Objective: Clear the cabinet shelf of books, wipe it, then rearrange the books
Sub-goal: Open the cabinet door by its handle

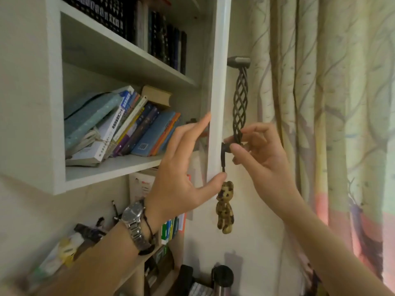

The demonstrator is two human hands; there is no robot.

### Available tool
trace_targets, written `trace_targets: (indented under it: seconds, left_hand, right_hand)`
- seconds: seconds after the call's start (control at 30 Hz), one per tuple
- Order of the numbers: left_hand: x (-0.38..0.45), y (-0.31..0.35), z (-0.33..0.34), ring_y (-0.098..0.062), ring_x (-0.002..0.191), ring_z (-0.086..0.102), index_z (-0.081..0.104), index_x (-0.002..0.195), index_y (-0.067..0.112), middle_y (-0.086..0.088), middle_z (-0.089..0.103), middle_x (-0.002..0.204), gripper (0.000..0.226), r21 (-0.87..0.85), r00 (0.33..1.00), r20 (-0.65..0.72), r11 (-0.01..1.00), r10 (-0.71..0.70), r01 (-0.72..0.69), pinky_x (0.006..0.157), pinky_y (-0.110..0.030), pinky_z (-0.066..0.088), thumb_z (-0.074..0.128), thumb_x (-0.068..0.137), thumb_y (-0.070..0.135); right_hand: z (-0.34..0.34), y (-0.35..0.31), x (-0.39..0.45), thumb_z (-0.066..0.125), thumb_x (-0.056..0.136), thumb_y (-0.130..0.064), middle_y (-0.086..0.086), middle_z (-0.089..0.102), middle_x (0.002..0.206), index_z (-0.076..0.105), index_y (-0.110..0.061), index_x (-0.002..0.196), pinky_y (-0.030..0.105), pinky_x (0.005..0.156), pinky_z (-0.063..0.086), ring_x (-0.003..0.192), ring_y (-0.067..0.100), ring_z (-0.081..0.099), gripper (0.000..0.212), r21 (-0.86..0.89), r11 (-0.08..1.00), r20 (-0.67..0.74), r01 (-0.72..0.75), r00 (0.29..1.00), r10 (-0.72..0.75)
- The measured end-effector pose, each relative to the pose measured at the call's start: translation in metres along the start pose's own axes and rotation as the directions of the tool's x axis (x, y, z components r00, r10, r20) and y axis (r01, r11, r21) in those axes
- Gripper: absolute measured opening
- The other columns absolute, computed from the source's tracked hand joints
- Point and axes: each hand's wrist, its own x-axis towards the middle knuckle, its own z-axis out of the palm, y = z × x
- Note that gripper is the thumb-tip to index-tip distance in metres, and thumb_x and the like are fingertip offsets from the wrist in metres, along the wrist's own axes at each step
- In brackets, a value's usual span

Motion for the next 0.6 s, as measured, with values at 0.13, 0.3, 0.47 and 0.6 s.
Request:
trace_targets:
  seconds: [0.13, 0.3, 0.47, 0.6]
  left_hand:
    - [0.007, 0.007, 0.023, -0.01, 0.117, 0.046, 0.032, 0.144, 0.005, -0.001, 0.043, 0.126, 0.084, 0.044, 0.997, -0.002, 0.996, 0.078, -0.078, 0.101, -0.016, 0.035, 0.069, 0.076, 0.036]
    - [0.017, 0.012, 0.057, -0.018, 0.123, 0.045, 0.033, 0.143, 0.003, -0.002, 0.043, 0.135, 0.083, 0.002, 0.984, 0.041, 0.985, 0.171, -0.171, 0.102, -0.03, 0.041, 0.069, 0.077, 0.041]
    - [0.025, 0.008, 0.082, -0.006, 0.134, 0.035, 0.032, 0.144, 0.014, 0.003, 0.032, 0.152, 0.079, -0.062, 0.968, 0.156, 0.98, 0.195, -0.187, 0.11, -0.02, 0.027, 0.068, 0.08, 0.044]
    - [0.033, 0.008, 0.11, -0.006, 0.133, 0.034, 0.035, 0.143, 0.018, 0.007, 0.03, 0.152, 0.063, -0.074, 0.964, 0.169, 0.978, 0.203, -0.193, 0.109, -0.019, 0.026, 0.055, 0.088, 0.04]
  right_hand:
    - [-0.028, -0.014, -0.014, 0.064, 0.082, -0.041, -0.007, 0.055, 0.107, 0.048, -0.036, 0.104, 0.028, 0.077, 0.05, 0.098, 0.013, 0.057, 0.027, -0.318, 0.944, -0.164, 0.09, 0.975, -0.148]
    - [-0.042, -0.029, -0.015, 0.071, 0.083, -0.021, -0.004, 0.054, 0.102, 0.053, -0.024, 0.11, 0.024, 0.074, 0.049, 0.093, 0.014, 0.056, 0.032, -0.486, 0.824, 0.063, 0.292, 0.952, -0.301]
    - [-0.072, -0.02, -0.013, 0.07, 0.083, -0.011, 0.002, 0.051, 0.101, 0.06, -0.016, 0.109, 0.019, 0.074, 0.048, 0.091, 0.015, 0.057, 0.028, -0.555, 0.803, -0.008, 0.216, 0.964, -0.265]
    - [-0.095, -0.013, -0.02, 0.067, 0.088, -0.019, -0.004, 0.049, 0.103, 0.062, -0.019, 0.11, 0.016, 0.073, 0.045, 0.092, 0.008, 0.056, 0.023, -0.677, 0.711, -0.022, 0.191, 0.96, -0.279]
